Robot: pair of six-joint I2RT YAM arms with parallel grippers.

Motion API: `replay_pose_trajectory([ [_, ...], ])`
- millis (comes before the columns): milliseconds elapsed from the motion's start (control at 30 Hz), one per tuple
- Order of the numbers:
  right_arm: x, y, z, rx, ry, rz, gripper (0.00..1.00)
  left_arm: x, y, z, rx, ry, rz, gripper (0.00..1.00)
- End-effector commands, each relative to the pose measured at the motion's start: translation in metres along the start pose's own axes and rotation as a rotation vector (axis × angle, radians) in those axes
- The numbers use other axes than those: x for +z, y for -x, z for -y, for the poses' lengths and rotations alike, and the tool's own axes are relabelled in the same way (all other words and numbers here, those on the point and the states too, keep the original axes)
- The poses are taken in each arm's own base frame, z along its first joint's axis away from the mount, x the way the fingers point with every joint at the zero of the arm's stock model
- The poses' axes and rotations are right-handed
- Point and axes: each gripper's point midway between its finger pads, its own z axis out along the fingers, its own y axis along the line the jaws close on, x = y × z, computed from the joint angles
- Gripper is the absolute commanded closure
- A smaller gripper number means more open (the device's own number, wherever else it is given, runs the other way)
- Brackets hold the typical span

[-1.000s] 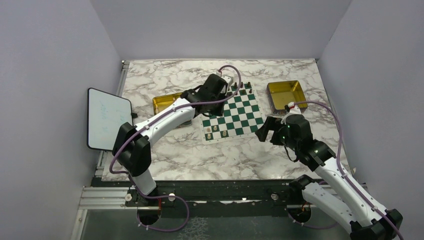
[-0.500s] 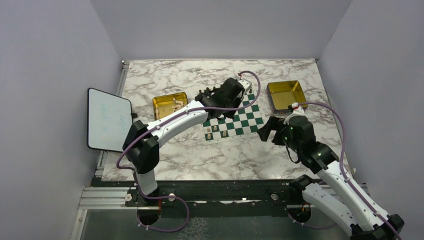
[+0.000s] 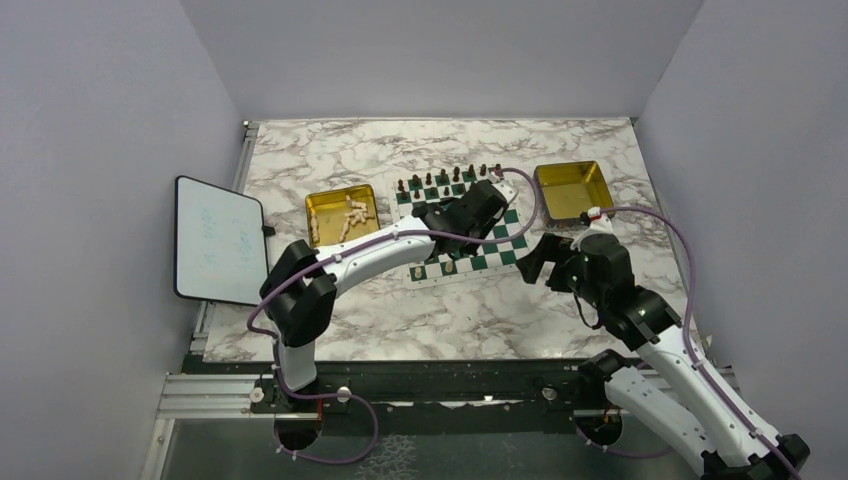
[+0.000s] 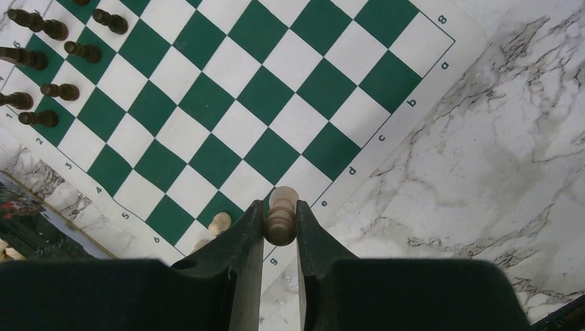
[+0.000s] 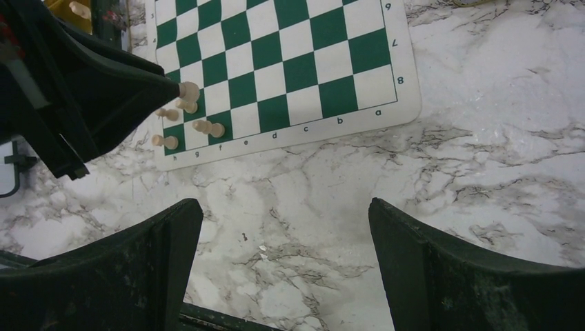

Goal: Set up the chess pieces on the board
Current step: Place the chess piece on the chessboard.

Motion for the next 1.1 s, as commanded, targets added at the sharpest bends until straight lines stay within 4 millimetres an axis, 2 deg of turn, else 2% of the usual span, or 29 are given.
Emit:
replay_pose_trajectory([
  [0,-0.005,0.009,0.003,0.022,-0.019,0.035,0.05,0.016,-0.016,0.005,0.013,0.059,-0.009,0.85],
  [400,-0.008,0.008,0.003,0.022,-0.017,0.035,0.05,0.040,-0.043,0.017,-0.010,0.042,-0.041,0.86],
  [633,-0.007,0.008,0.003,0.023,-0.016,0.037,0.05,0.047,-0.049,0.023,-0.017,0.011,-0.064,0.86],
  [1067,-0.007,0.008,0.002,0.022,-0.015,0.034,0.05,0.057,-0.059,0.021,-0.033,0.006,-0.091,0.86],
])
